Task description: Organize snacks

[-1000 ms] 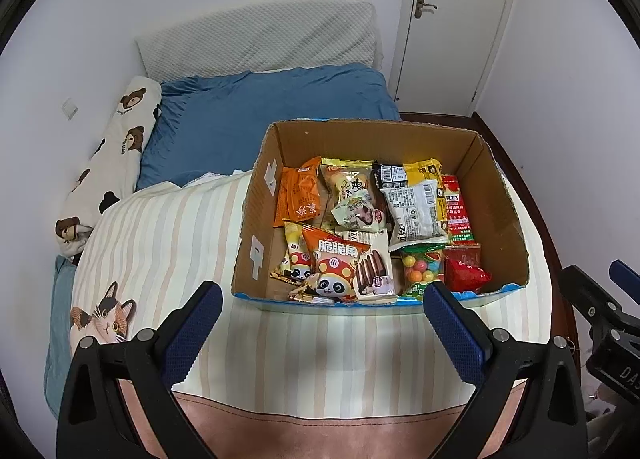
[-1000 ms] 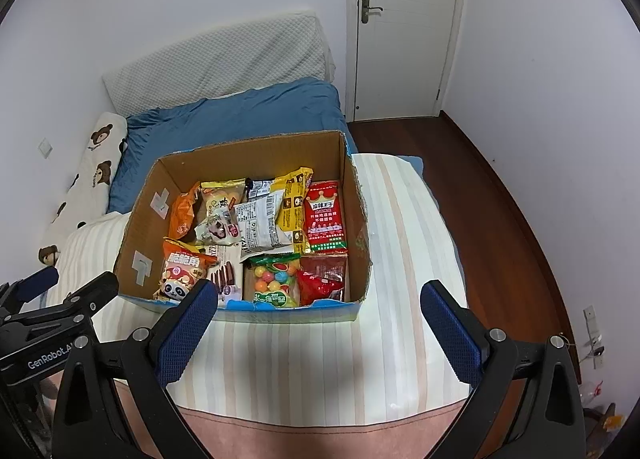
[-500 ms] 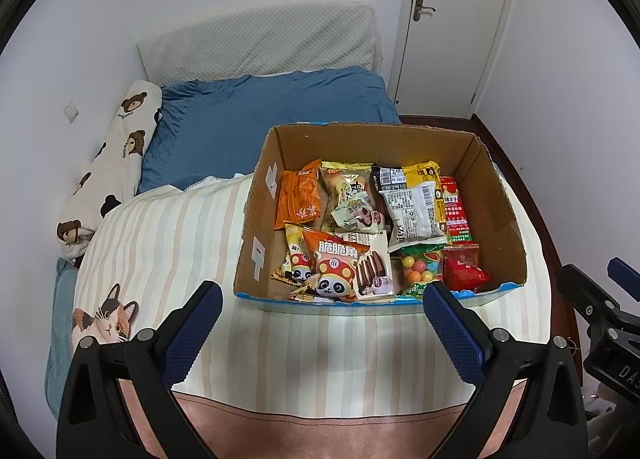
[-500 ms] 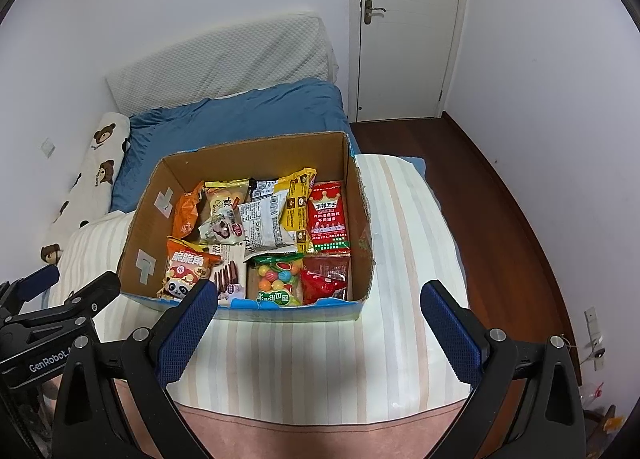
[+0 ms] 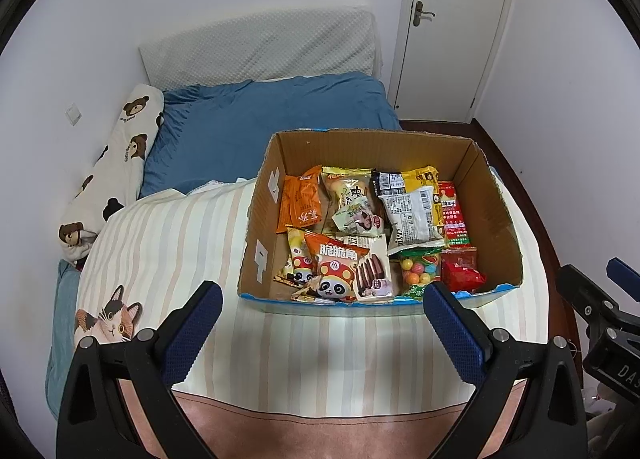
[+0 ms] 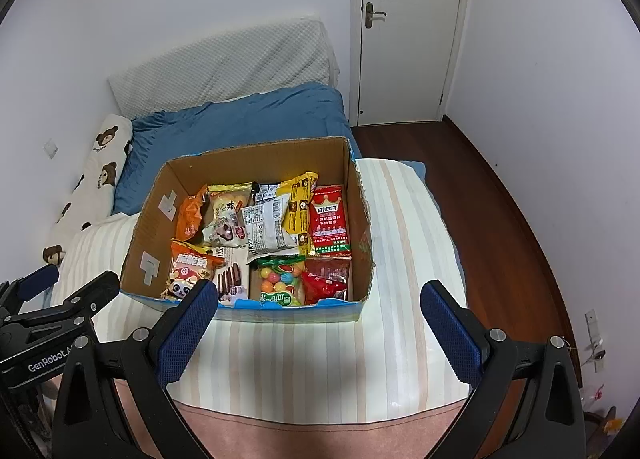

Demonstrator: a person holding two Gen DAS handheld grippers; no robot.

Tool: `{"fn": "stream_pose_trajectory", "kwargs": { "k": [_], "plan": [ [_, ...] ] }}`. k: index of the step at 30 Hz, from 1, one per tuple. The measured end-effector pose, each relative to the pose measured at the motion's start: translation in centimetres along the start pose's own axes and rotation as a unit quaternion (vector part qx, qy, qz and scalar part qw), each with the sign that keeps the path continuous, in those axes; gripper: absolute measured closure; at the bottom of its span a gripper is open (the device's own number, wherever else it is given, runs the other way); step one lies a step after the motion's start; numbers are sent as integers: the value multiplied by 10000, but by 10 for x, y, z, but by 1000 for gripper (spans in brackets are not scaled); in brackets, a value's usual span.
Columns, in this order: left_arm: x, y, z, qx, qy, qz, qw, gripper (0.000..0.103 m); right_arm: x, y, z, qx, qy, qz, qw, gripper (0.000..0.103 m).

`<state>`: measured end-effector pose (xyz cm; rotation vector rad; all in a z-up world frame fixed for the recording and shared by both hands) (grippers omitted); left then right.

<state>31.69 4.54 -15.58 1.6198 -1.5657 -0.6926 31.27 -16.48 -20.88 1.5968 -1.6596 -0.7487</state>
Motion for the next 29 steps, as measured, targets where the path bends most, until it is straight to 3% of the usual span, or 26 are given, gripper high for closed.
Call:
{"fn": "stream_pose_trajectory", "kwargs": {
  "k": [29],
  "plan": [
    [-2,9,-1,157,-64,-4,9999,0,3,4,-1,22,41,-33,10000,0]
  ]
}}
Point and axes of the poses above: each gripper's, at about its wrist camera, not at the fingertips, and y roughly against the way its jaws point, x to its right, z to its underside, the point moved 10 cm from there along -y, roughly the way its jaws point, and after that the axes turned 8 degrees about z, right-handed, at the moved point
